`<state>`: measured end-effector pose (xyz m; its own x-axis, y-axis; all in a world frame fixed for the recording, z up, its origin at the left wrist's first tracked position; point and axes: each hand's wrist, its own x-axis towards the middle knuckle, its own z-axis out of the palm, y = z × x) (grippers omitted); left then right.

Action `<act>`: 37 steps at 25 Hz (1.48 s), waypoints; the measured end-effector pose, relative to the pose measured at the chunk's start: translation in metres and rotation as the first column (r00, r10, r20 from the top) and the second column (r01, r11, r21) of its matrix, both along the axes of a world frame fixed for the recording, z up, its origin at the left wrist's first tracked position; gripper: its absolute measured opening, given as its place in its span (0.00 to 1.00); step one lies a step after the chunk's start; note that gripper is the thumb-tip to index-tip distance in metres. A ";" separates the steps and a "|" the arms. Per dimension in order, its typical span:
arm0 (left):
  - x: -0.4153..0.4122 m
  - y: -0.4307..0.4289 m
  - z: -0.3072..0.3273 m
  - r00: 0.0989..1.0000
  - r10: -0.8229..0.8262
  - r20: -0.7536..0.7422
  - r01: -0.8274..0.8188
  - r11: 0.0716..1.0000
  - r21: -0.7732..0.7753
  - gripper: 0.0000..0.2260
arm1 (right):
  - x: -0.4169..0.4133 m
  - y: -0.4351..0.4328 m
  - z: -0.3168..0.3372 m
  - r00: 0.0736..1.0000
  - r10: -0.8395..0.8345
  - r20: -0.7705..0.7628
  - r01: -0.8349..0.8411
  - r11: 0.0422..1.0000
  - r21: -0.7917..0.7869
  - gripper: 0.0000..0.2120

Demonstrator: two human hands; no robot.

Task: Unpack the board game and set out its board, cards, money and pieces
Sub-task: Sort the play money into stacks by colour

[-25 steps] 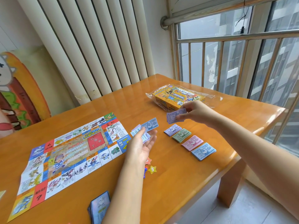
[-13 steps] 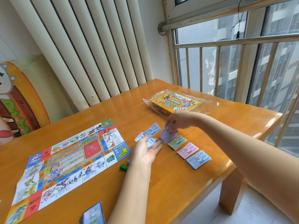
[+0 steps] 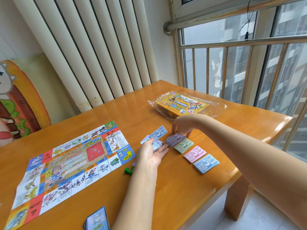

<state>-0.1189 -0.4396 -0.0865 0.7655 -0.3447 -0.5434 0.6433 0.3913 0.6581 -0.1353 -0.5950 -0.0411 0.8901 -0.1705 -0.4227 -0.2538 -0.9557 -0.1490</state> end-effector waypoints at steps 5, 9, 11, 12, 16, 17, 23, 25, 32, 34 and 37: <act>0.001 0.000 -0.002 0.999 -0.026 0.020 0.026 1.000 -0.016 0.19 | 0.005 0.004 0.005 0.999 0.039 0.023 -0.041 0.991 0.128 0.23; 0.003 0.001 -0.004 0.999 -0.033 0.014 0.034 0.999 -0.037 0.18 | 0.008 0.003 0.003 0.993 0.117 0.003 -0.117 0.988 0.103 0.19; 0.003 0.001 -0.004 0.999 -0.033 0.013 0.034 0.998 -0.048 0.18 | 0.009 0.002 0.000 0.989 0.144 0.019 -0.145 0.986 0.088 0.17; 0.003 0.002 -0.004 0.999 -0.034 0.013 0.035 0.998 -0.052 0.18 | 0.010 0.002 -0.002 0.988 0.151 0.029 -0.153 0.985 0.083 0.17; 0.001 0.002 -0.004 0.999 -0.044 0.006 0.044 0.998 -0.049 0.18 | 0.007 0.000 -0.002 0.985 0.166 0.048 -0.170 0.982 0.084 0.16; 0.001 0.003 -0.003 0.999 -0.048 0.007 0.048 0.998 -0.047 0.18 | 0.006 0.000 -0.002 0.984 0.173 0.049 -0.177 0.980 0.089 0.16; 0.000 0.005 0.000 0.997 -0.071 0.025 0.071 0.997 -0.013 0.18 | 0.004 0.001 0.000 0.985 0.164 0.058 -0.170 0.978 0.118 0.17; -0.002 0.006 0.003 0.995 -0.093 0.020 0.093 0.996 -0.006 0.17 | 0.004 0.002 0.000 0.990 0.130 0.057 -0.138 0.977 0.162 0.15; -0.004 0.009 0.006 0.996 -0.088 -0.005 0.088 0.996 -0.033 0.17 | 0.001 0.006 -0.002 0.988 0.124 0.092 -0.132 0.987 0.096 0.15; -0.005 0.012 0.008 0.998 -0.061 0.005 0.061 0.997 -0.042 0.18 | 0.000 0.006 -0.002 0.982 0.100 0.162 -0.110 0.992 0.057 0.15; -0.006 0.015 0.011 0.997 0.010 0.078 -0.003 0.997 -0.083 0.12 | -0.009 0.013 0.004 0.855 -0.212 0.472 0.026 0.929 0.370 0.10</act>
